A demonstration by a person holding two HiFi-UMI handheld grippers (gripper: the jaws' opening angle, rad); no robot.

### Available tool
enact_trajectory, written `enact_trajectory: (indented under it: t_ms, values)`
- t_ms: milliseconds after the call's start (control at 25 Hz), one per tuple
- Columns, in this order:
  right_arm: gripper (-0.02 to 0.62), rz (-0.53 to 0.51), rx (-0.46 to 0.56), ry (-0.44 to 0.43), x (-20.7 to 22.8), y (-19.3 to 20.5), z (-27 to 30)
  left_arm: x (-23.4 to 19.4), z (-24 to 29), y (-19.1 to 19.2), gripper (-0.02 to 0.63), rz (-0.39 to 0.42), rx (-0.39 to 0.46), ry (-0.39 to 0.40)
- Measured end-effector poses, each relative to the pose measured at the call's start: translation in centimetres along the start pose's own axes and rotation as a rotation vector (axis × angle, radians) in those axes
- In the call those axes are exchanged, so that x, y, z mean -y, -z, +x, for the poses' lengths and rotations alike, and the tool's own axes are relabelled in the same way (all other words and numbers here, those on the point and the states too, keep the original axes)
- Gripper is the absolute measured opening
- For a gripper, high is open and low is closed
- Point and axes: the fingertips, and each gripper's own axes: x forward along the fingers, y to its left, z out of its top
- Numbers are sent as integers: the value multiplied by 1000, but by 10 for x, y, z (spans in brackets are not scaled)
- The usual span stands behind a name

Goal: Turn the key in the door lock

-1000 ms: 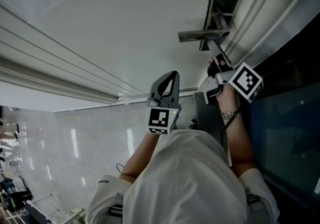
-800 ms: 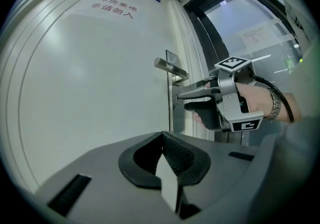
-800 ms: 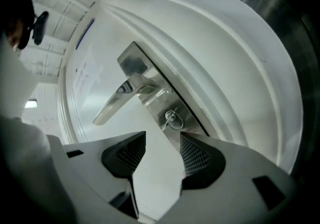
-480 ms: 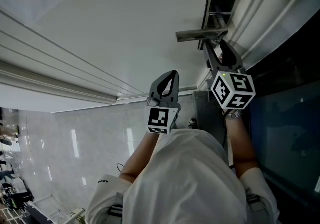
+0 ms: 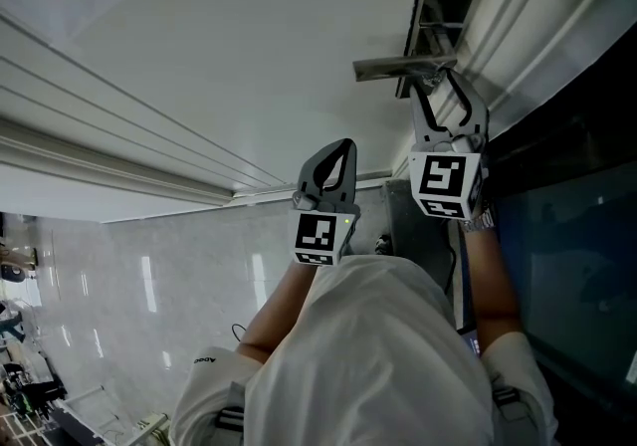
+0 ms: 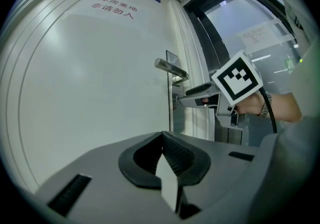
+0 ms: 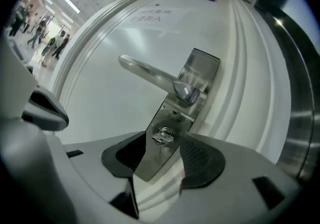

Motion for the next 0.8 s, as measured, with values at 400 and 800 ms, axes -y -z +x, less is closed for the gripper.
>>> enact_trajectory:
  t_ms: [400, 800]
  values:
    - [187, -299, -10, 73, -5, 0, 5, 2, 0, 1, 9, 3, -4, 8]
    - [112, -204, -8, 80, 0, 0, 7, -2, 2, 3, 9, 6, -10, 1]
